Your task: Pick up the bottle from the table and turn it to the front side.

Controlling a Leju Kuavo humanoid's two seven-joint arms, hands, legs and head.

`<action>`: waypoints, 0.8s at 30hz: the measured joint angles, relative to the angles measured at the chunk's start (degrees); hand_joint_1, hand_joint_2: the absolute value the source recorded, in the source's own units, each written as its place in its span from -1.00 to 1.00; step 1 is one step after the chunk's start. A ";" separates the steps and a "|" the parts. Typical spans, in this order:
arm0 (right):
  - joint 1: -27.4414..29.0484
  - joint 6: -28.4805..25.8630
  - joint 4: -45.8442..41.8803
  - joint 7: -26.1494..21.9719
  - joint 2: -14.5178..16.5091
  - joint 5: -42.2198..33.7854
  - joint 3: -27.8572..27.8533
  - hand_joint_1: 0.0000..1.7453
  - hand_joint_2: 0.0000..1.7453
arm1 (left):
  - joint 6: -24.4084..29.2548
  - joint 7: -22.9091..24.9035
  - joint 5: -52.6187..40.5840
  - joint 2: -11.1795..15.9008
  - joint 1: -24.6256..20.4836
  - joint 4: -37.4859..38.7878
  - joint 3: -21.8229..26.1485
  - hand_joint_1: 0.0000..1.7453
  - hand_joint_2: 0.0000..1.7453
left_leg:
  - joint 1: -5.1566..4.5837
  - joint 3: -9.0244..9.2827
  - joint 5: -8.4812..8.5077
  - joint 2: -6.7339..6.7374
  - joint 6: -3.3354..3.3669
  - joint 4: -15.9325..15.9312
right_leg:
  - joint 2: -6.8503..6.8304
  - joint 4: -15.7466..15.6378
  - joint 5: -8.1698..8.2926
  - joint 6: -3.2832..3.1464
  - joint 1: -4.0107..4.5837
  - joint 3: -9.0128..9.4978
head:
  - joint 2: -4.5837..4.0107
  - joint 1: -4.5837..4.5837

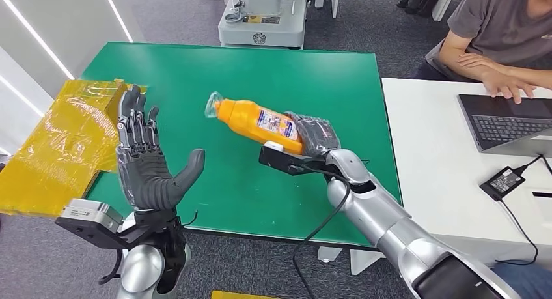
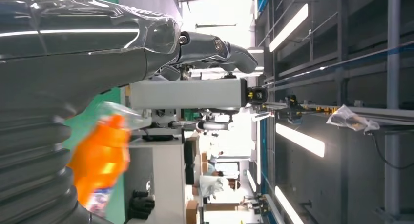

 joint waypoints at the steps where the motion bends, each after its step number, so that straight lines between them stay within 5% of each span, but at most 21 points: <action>1: 0.22 -1.51 -0.80 -0.09 0.48 -0.12 -0.91 1.00 1.00 | 0.16 -0.12 -0.04 -0.01 0.02 -0.08 0.19 -1.00 1.00 | 0.00 0.00 0.00 0.00 0.00 0.00 | 0.00 -0.01 0.00 0.00 0.00 0.00 | 0.00 0.00; 8: 4.31 -11.02 -7.48 -2.41 3.43 -0.60 -7.72 1.00 1.00 | 0.38 -0.31 -0.01 -0.20 -0.03 -0.28 1.29 -1.00 1.00 | 0.00 0.00 -0.02 -0.01 0.00 0.00 | -0.02 -0.03 -0.01 0.01 0.00 0.00 | 0.00 0.01; 14: 11.06 -17.71 -16.53 -11.70 4.84 -2.59 -13.10 1.00 1.00 | 0.22 -1.35 0.45 -0.57 -0.25 -0.24 1.43 -1.00 1.00 | 0.00 0.00 -0.06 -0.02 0.02 0.00 | -0.02 -0.04 -0.06 0.06 0.00 0.00 | 0.00 0.00; 24: 19.07 -16.83 -27.62 -17.15 5.82 -8.88 -17.64 1.00 1.00 | 0.18 -2.13 1.46 -0.63 -1.18 0.37 1.43 -1.00 1.00 | 0.00 0.00 -0.08 -0.01 0.01 0.00 | -0.01 -0.04 -0.07 0.08 -0.01 0.00 | 0.00 0.00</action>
